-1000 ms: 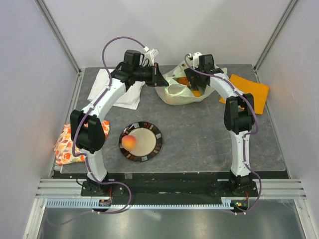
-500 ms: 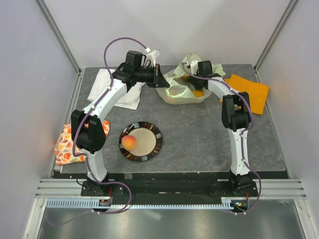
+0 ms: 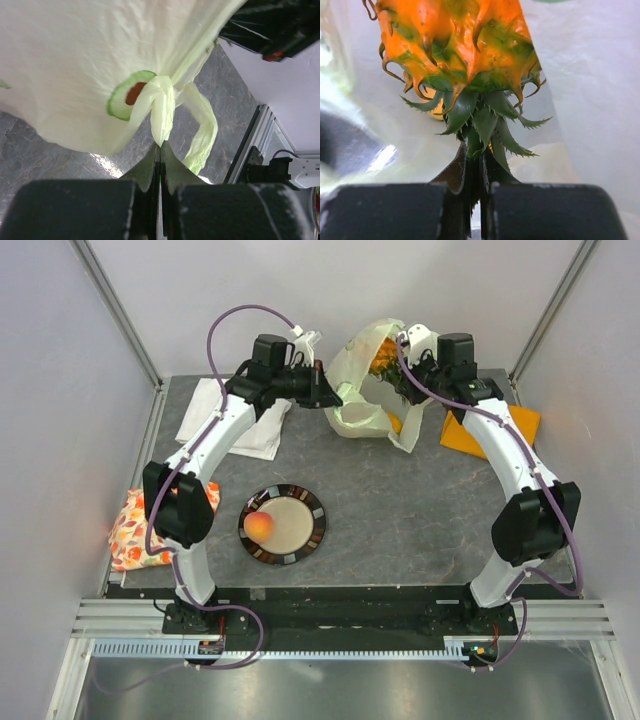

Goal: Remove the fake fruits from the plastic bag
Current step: Take out the fake fruit from the plastic bag.

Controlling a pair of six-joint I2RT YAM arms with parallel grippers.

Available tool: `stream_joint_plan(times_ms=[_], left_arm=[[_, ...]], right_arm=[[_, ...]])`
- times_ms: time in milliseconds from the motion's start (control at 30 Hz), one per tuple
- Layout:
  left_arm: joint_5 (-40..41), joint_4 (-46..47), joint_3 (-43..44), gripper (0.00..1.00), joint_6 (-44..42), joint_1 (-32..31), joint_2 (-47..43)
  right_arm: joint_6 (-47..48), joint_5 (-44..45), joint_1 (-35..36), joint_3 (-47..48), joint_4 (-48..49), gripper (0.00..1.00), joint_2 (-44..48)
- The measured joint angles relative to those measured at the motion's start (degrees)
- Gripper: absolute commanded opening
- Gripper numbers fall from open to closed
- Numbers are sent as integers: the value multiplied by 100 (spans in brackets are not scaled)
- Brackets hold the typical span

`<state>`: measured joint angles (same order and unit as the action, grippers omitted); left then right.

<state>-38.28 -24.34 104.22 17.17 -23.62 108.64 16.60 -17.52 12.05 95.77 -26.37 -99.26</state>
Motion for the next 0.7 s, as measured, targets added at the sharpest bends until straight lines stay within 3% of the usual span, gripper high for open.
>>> stream_joint_plan(times_ms=[167,467,533,567,633,667,700], left_arm=[[92,42,166,2,2,0,61],[136,245,841,2,7,0,286],[133,310,949,14,7,0,358],[129,334,962,36,7,0,382],[79,354,977,51,0,2,448],[39,348,981,63,22,4,481],[9,348,988,68,37,7,516]], right_arm=[[210,-13,-4,-186,-487,0,140],[1596,442,-17,-807,-1912,0,247],[1869,476,-17,-833,-2057,0,389],[1971,479,-17,-868,-2094,1,485],[2258,476,-17,-1012,-2149,1,820],[2422,476,-17,-1095,-2179,1,1029],[2605,490,-15,-1185,-2223,0,1296]])
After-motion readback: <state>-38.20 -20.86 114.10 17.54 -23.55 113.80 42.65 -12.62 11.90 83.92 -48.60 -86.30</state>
